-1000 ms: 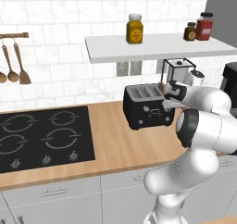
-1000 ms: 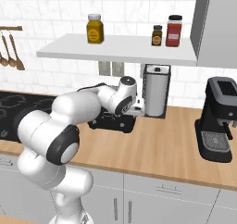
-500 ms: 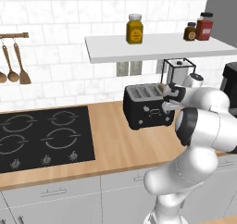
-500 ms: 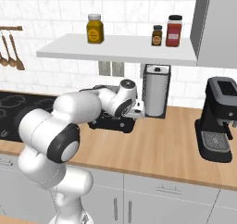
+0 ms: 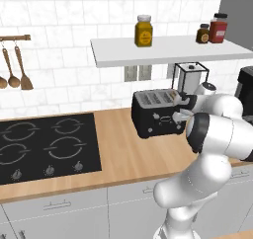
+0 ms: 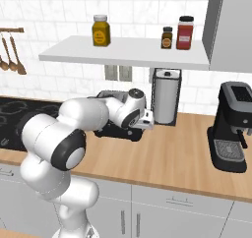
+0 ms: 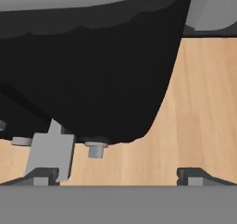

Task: Start the toaster. Once the lever pops up, take the bread to the plate on the dining counter.

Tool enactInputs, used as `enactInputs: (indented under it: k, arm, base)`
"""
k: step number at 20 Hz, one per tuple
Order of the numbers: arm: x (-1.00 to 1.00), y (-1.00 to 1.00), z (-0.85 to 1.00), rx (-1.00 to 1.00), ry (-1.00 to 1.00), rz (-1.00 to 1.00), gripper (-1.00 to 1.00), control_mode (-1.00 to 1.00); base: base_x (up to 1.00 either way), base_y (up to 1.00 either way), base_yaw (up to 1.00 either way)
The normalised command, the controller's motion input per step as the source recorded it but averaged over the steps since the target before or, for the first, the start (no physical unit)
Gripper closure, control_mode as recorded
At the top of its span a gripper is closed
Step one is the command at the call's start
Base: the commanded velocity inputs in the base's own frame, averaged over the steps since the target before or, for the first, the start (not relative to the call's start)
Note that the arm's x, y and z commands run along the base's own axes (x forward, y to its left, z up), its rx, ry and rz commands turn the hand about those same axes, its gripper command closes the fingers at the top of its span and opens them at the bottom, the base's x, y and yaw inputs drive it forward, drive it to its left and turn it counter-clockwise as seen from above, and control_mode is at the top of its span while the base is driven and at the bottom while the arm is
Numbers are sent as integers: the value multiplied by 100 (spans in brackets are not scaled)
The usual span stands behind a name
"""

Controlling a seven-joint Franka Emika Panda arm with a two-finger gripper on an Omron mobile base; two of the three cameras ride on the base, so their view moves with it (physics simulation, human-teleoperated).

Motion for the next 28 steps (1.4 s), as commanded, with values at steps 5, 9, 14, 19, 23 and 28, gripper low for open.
enactInputs:
  k: [5, 9, 14, 19, 23, 28]
  arm:
    - [0, 0, -23, 0, 0, 0, -100, -100]
    - [0, 0, -20, 0, 0, 0, -100, -100]
    - [0, 0, 0, 0, -2, 0, -100, -100]
    - [-4, -3, 18, 0, -15, 0, -100, -100]
    - [-6, 0, 67, 0, -23, 0, -100, -100]
    - [0, 0, 80, 0, -18, 0, -100, -100]
  base:
    - [0, 0, 0]
    - [0, 0, 0]
    - [0, 0, 0]
    - [0, 0, 0]
    - [0, 0, 0]
    - [0, 0, 0]
